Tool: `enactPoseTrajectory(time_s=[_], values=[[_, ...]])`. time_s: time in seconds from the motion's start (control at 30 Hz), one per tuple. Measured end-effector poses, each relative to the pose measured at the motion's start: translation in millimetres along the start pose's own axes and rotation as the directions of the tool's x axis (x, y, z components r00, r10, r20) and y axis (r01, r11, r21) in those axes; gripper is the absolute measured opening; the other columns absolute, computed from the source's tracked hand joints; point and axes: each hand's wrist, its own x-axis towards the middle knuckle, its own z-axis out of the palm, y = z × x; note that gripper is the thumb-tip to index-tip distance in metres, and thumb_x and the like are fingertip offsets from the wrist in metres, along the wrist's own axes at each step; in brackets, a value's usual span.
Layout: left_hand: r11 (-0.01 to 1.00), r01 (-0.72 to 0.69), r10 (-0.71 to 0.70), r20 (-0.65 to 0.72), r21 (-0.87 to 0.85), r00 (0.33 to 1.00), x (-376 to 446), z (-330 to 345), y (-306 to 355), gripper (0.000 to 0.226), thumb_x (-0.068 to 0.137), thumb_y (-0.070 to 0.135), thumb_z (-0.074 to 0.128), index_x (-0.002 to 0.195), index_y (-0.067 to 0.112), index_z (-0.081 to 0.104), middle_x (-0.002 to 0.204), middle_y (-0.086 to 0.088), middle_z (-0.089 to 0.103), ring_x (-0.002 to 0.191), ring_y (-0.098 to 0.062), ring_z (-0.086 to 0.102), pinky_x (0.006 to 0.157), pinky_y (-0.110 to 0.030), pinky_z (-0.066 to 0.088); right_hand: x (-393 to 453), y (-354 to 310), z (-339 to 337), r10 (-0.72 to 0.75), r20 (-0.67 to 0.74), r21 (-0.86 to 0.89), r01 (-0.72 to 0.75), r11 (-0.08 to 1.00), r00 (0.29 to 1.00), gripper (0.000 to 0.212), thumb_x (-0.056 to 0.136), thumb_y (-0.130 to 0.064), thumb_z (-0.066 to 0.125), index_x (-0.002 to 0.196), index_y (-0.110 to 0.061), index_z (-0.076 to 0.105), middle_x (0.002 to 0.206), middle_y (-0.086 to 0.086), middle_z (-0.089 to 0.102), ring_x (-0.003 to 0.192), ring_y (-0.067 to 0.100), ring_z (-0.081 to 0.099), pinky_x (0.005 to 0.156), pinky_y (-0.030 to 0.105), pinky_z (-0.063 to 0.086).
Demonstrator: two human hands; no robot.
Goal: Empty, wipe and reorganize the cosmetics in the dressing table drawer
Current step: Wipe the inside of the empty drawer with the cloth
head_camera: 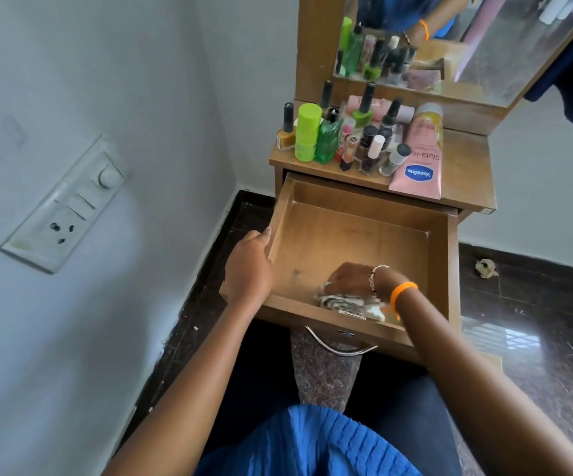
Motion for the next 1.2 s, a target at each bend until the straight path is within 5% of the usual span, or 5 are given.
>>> enactPoseTrajectory(time_s=[0.17, 0.33, 0.5, 0.93, 1.2], values=[[0.99, 0.051, -0.051, 0.004, -0.134, 0.999, 6.4, -3.9, -3.6, 0.055, 0.088, -0.008, 0.04, 0.133, 0.021, 0.052, 0.138, -0.007, 0.052, 0.114, -0.024, 0.059, 0.085, -0.034, 0.054, 5.1, 8.0, -36.6, -0.012, -0.204, 0.173, 0.048, 0.984, 0.979, 0.028, 0.097, -0.016, 0.042, 0.08, -0.011, 0.065, 0.078, -0.004, 0.059, 0.069, 0.01, 0.051, 0.072, 0.027, 0.044], [0.98, 0.062, -0.072, -0.044, -0.192, 0.996, 3.2, -9.4, 1.8, 0.053, 0.086, -0.009, 0.036, 0.129, 0.015, 0.056, 0.127, -0.008, 0.061, 0.105, -0.022, 0.062, 0.074, -0.022, 0.049, 44.0, -53.2, -55.9, 0.153, -0.382, 0.878, 0.306, 0.369, 0.911, 0.03, 0.096, -0.012, 0.039, 0.072, -0.013, 0.058, 0.05, -0.005, 0.066, 0.06, 0.014, 0.058, 0.054, 0.023, 0.047], [0.984, 0.025, -0.039, -0.074, -0.179, 0.997, 2.7, -5.0, 1.8, 0.047, 0.086, -0.003, 0.041, 0.124, 0.016, 0.061, 0.118, -0.007, 0.066, 0.098, -0.026, 0.064, 0.069, -0.023, 0.046, 64.0, -72.5, -19.3, 0.197, -0.358, 0.853, 0.234, 0.468, 0.913, 0.035, 0.093, -0.022, 0.051, 0.121, -0.003, 0.042, 0.111, 0.017, 0.052, 0.096, 0.029, 0.058, 0.081, 0.041, 0.05], [0.991, 0.055, -0.069, -0.109, -0.123, 0.992, -5.0, -9.8, 11.1, 0.021, 0.083, -0.009, 0.042, 0.085, 0.01, 0.05, 0.062, 0.004, 0.045, 0.05, -0.007, 0.039, 0.042, -0.018, 0.022, 33.8, -65.5, 4.6, -0.189, -0.089, 0.119, 0.199, 0.973, 0.978, 0.036, 0.083, 0.006, 0.042, 0.116, -0.005, 0.055, 0.107, 0.019, 0.061, 0.102, 0.038, 0.06, 0.077, 0.045, 0.057], [0.992, -0.126, 0.128, -0.107, 0.028, 0.986, -7.6, -3.7, 7.0, 0.016, 0.086, -0.003, 0.05, 0.092, 0.011, 0.054, 0.086, -0.002, 0.056, 0.073, -0.014, 0.049, 0.051, -0.018, 0.029, 15.4, -41.7, -35.8, -0.025, -0.151, -0.67, -0.084, 0.738, 0.988, 0.037, 0.088, -0.006, 0.048, 0.124, -0.009, 0.056, 0.13, 0.013, 0.057, 0.119, 0.034, 0.053, 0.094, 0.039, 0.045]])
